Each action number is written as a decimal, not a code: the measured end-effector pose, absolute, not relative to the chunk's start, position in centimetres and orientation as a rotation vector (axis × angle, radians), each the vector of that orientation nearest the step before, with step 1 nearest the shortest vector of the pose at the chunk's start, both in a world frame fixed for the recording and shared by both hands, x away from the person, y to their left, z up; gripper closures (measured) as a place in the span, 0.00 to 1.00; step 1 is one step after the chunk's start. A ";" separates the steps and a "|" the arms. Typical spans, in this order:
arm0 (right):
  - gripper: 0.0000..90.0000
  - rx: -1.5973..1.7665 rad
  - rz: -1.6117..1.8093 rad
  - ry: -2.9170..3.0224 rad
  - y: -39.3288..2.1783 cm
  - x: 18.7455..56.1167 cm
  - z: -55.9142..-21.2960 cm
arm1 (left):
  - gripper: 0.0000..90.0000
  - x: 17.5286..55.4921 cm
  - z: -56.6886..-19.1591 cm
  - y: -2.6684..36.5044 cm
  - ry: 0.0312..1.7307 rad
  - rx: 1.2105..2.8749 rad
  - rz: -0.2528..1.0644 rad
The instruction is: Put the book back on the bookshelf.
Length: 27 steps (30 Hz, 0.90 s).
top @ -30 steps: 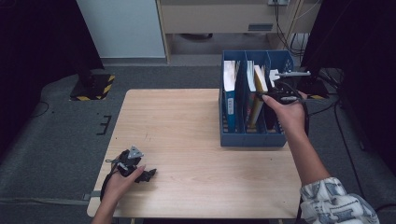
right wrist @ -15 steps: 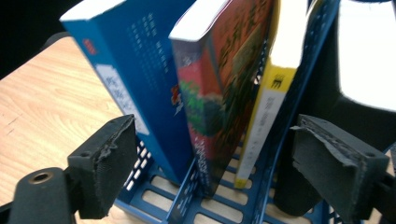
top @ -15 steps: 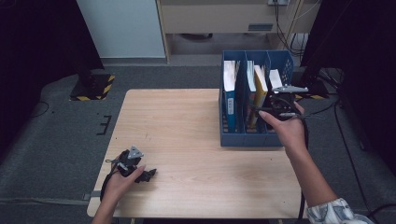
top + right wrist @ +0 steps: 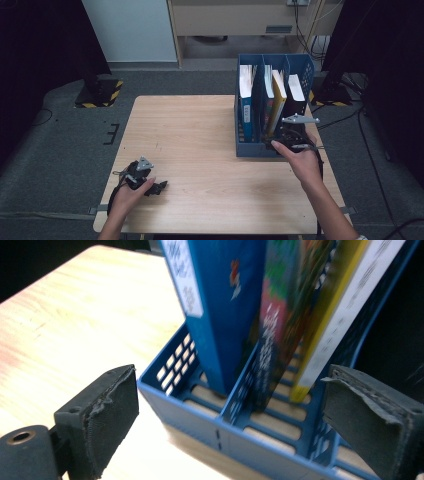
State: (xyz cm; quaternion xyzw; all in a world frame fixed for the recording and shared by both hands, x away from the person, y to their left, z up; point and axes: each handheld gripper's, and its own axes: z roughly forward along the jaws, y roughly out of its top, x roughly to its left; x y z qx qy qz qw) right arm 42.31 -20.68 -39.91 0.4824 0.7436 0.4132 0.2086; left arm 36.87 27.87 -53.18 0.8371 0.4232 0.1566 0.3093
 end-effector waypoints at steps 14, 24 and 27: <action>0.09 1.290 1.165 2.164 -18.7 39.5 -44.2 | 0.00 36.8 -53.3 27.9 1.114 2.200 0.419; 0.11 1.225 1.171 2.211 -16.7 37.3 -46.7 | 0.00 36.7 -53.3 27.9 1.114 2.199 0.420; 0.11 1.198 1.175 2.255 -15.8 36.9 -47.3 | 0.00 36.7 -53.3 27.9 1.114 2.199 0.419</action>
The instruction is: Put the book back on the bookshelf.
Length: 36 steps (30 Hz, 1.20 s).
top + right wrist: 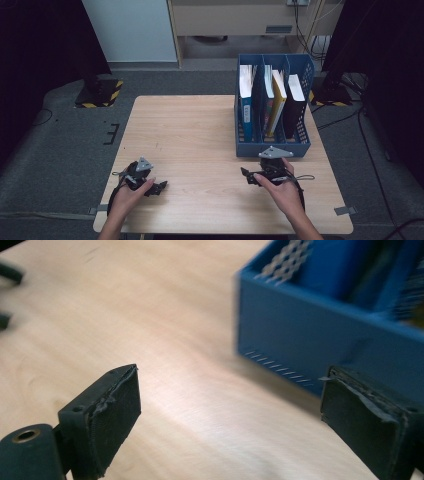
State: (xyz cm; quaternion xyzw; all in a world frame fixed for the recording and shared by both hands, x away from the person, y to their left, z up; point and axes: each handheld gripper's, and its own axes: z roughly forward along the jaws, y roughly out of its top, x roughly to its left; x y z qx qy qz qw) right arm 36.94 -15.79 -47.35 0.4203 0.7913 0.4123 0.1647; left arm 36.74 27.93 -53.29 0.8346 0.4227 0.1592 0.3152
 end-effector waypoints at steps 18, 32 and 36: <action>0.12 1.172 1.062 2.444 -11.5 38.1 -51.6 | 0.00 36.7 -53.3 27.9 1.105 2.203 0.416; 0.08 1.199 0.991 2.322 -10.1 38.5 -53.9 | 0.00 36.8 -53.3 27.9 1.097 2.206 0.415; 0.08 1.201 0.989 2.322 -10.1 38.5 -53.9 | 0.00 36.8 -53.3 27.9 1.093 2.204 0.415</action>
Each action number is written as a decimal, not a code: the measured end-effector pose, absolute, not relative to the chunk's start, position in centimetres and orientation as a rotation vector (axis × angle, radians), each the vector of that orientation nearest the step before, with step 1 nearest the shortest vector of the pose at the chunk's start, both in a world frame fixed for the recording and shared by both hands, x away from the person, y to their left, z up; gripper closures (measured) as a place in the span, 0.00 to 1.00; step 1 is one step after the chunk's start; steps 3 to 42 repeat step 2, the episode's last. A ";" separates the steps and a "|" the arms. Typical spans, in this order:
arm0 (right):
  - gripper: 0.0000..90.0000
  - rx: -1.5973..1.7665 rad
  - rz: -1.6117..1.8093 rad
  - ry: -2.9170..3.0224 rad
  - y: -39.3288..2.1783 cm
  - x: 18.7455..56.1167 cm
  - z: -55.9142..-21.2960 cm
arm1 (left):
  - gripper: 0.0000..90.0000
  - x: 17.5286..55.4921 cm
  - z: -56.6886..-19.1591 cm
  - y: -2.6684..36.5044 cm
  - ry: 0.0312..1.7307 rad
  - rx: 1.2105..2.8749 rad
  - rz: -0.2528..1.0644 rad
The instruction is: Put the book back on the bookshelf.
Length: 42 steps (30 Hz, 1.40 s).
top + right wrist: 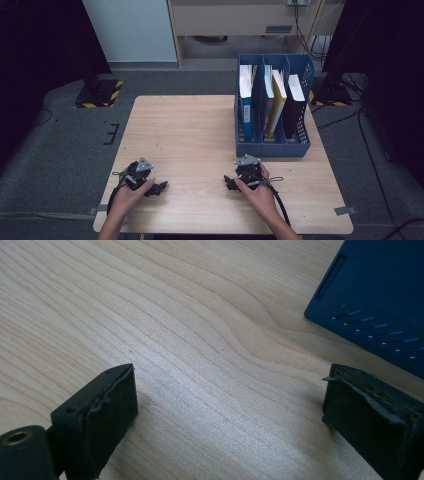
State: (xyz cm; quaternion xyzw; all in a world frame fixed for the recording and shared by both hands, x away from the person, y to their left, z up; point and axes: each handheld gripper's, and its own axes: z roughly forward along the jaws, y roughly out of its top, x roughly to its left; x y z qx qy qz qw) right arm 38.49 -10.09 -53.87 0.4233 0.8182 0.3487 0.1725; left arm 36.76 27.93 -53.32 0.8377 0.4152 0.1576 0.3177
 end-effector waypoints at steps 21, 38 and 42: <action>0.08 1.193 0.985 2.324 -10.1 38.5 -53.9 | 0.00 36.8 -53.3 27.9 1.091 2.204 0.414; 0.08 1.193 0.985 2.324 -10.1 38.5 -53.9 | 0.00 36.8 -53.3 27.9 1.091 2.204 0.414; 0.08 1.193 0.985 2.324 -10.1 38.5 -53.9 | 0.00 36.8 -53.3 27.9 1.091 2.204 0.414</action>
